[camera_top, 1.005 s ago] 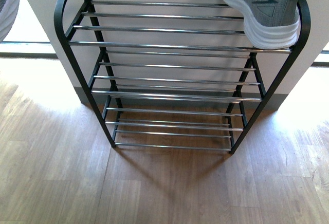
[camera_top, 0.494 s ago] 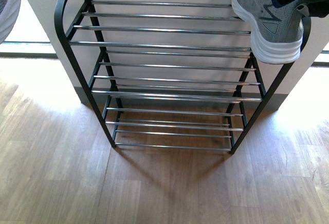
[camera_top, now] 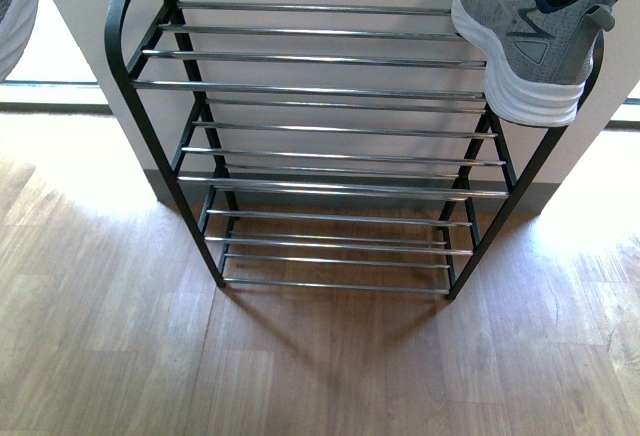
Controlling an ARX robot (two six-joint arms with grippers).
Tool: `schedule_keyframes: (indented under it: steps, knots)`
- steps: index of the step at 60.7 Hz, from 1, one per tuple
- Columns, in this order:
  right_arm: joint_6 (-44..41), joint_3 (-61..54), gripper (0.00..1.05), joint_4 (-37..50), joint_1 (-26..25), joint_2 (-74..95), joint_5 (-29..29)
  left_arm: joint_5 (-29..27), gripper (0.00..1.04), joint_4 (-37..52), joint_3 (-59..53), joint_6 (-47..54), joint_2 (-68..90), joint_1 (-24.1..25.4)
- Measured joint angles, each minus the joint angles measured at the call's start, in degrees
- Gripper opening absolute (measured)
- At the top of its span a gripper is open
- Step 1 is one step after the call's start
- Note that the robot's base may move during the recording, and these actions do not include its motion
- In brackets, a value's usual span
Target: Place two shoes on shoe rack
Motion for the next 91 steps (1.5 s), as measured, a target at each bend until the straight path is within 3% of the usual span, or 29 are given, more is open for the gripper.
schedule_keyframes:
  steps: [4,15,24,52,64,70,72,84,91]
  knots:
    - [-1.64,-1.95,0.97,2.6,0.28,-1.86,-2.75,0.0,0.02,0.0,0.0,0.0,0.0,0.0]
    - [-8.48,-9.94,0.96,12.33,1.66,-8.57,-10.34,0.02,0.02,0.0,0.0,0.0,0.0,0.0]
    - [-17.64,-24.41,0.96,22.08,0.98,-21.14,-22.75,0.04,0.02,0.0,0.0,0.0,0.0,0.0]
    - [-34.42,-51.8,0.96,35.56,-21.05,-47.01,-50.23,0.0,0.02,0.0,0.0,0.0,0.0,0.0]
    - [-36.04,-53.46,0.95,36.44,-22.82,-48.11,-49.9,0.02,0.02,0.0,0.0,0.0,0.0,0.0]
    - [-44.54,-57.72,0.77,43.58,-19.76,-50.34,-33.16,0.02,0.02,0.0,0.0,0.0,0.0,0.0]
    - [-46.56,-59.28,0.7,44.09,-19.19,-51.65,-29.92,-0.04,0.02,0.0,0.0,0.0,0.0,0.0]
    - [-49.83,-64.87,0.4,44.28,-17.55,-56.26,-27.08,0.0,0.02,0.0,0.0,0.0,0.0,0.0]
    - [-50.42,-67.32,0.21,43.78,-13.86,-59.74,-22.93,-0.02,0.02,0.0,0.0,0.02,0.0,0.0]
